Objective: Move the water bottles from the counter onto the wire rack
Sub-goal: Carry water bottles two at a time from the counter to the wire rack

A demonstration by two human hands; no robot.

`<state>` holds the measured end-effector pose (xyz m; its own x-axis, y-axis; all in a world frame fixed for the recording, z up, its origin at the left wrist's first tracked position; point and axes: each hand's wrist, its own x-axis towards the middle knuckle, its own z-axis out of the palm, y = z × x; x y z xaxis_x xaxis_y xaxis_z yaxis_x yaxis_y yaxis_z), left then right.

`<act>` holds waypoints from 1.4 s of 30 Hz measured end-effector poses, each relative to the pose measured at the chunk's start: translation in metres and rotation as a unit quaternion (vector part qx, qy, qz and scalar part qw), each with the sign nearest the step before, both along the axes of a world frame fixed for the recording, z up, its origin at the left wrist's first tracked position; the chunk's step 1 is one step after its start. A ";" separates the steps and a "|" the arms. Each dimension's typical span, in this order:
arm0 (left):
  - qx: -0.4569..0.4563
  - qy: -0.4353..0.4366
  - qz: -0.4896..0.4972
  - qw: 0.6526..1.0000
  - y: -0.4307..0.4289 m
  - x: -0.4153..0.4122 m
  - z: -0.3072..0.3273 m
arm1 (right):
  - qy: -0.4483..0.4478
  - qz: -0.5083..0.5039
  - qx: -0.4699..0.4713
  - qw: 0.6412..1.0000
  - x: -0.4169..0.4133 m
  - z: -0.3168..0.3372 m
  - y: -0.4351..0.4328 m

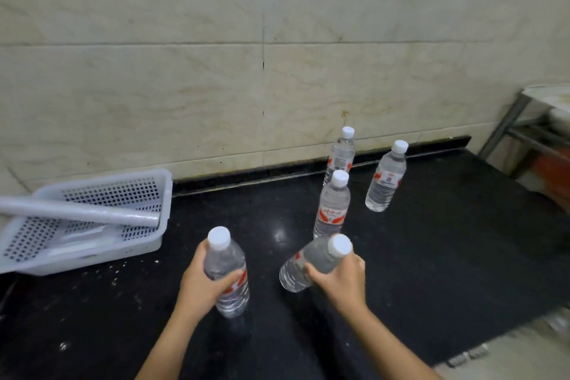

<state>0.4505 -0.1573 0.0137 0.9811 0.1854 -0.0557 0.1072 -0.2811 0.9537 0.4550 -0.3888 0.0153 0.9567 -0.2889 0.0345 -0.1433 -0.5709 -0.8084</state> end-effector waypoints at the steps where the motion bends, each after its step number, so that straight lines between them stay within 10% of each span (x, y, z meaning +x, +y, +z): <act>1: -0.001 -0.011 0.036 0.999 -0.007 -0.010 0.000 | -0.002 -0.009 0.007 1.000 -0.010 0.001 -0.014; 6: -0.009 -0.030 0.094 0.995 -0.074 -0.052 0.014 | -0.005 -0.040 -0.007 0.999 -0.069 0.010 -0.094; 24: -0.110 -0.024 -0.213 0.970 -0.383 -0.122 0.042 | -0.063 -0.260 0.033 0.963 -0.247 0.039 -0.358; 42: -0.188 -0.025 -0.291 0.938 -0.672 -0.017 0.060 | -0.056 -0.400 -0.039 0.914 -0.228 0.096 -0.595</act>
